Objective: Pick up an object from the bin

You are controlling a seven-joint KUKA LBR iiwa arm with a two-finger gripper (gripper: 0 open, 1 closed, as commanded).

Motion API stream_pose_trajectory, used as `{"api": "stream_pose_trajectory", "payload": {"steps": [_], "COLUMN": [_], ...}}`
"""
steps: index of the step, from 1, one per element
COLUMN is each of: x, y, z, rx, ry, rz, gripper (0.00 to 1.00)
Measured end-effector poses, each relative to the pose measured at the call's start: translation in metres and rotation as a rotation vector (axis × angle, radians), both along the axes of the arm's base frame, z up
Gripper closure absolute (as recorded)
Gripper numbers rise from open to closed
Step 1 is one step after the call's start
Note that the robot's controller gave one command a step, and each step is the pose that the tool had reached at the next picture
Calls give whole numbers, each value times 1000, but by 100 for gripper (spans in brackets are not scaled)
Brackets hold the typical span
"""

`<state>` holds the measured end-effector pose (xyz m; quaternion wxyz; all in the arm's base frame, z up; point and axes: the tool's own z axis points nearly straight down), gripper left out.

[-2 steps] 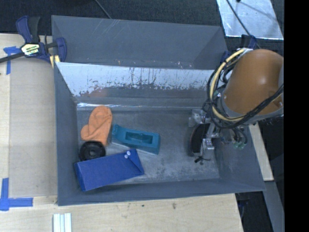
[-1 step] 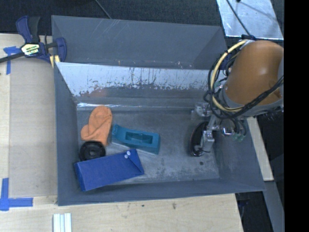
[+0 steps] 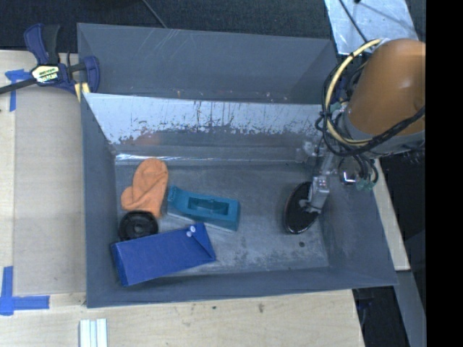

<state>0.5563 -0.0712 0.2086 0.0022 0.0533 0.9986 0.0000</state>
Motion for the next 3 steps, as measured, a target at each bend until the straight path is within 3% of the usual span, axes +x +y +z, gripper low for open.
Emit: {"api": "stream_pose_trajectory", "payload": {"steps": [1, 2, 3], "x": [-41, 22, 23], "y": [-9, -27, -27], "z": [-11, -53, -53], "rx": [-1, 0, 0], "ry": [-2, 0, 0], "rz": [-3, -56, -55], "gripper": [0, 100, 0]}}
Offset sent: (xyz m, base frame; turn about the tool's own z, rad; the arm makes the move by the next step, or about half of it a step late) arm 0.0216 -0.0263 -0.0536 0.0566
